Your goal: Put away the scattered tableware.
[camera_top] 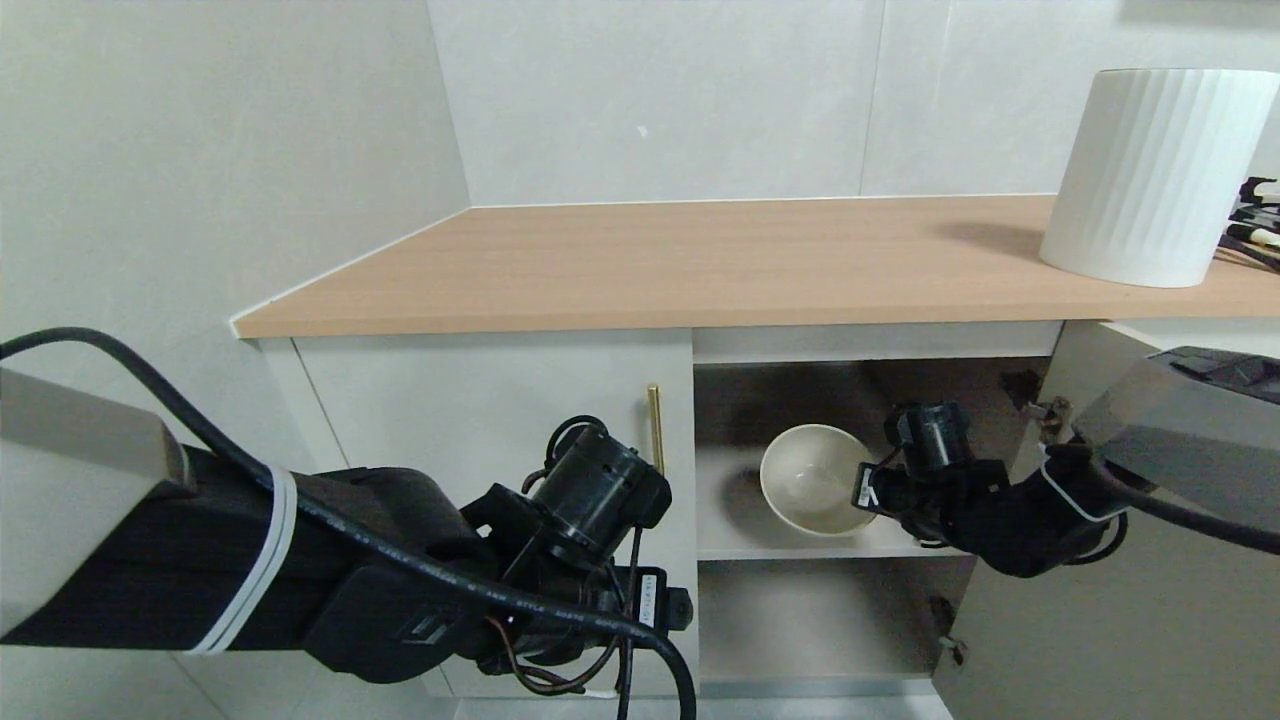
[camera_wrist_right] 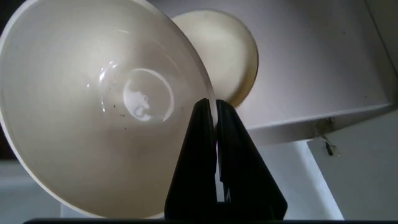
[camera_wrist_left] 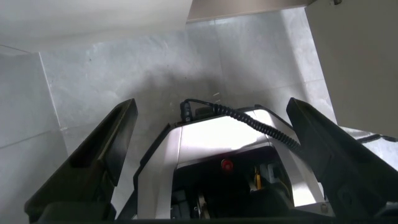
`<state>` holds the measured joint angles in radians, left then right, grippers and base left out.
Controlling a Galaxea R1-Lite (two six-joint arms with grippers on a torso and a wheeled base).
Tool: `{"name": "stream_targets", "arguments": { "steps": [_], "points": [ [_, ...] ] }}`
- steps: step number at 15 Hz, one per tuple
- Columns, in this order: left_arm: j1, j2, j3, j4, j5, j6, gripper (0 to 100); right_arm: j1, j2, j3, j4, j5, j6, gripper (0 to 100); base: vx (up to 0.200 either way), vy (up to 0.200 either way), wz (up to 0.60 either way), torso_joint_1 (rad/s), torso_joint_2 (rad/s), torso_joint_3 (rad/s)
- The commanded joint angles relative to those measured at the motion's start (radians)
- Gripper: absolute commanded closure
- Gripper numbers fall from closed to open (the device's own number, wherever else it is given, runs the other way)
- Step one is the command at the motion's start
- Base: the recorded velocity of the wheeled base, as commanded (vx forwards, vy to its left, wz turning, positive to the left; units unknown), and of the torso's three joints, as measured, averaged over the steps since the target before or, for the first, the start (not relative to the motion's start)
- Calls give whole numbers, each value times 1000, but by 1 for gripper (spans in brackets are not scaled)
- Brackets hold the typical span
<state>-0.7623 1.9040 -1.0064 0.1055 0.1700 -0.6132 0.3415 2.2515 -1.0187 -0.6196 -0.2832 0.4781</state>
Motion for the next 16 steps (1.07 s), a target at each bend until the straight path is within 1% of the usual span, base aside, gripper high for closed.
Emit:
{"name": "stream_targets", "arguments": {
  "steps": [1,6,16],
  "points": [
    [-2,3,0,0,0,0,0,-15,23,-23,0,-2,2,100,0,0,0,0,0,0],
    [0,6,0,0,0,0,0,-41,88,-92,0,-31,1,100,0,0,0,0,0,0],
    [1,12,0,0,-1,0,0,-75,146,-147,9,-33,-4,100,0,0,0,0,0,0]
  ]
}}
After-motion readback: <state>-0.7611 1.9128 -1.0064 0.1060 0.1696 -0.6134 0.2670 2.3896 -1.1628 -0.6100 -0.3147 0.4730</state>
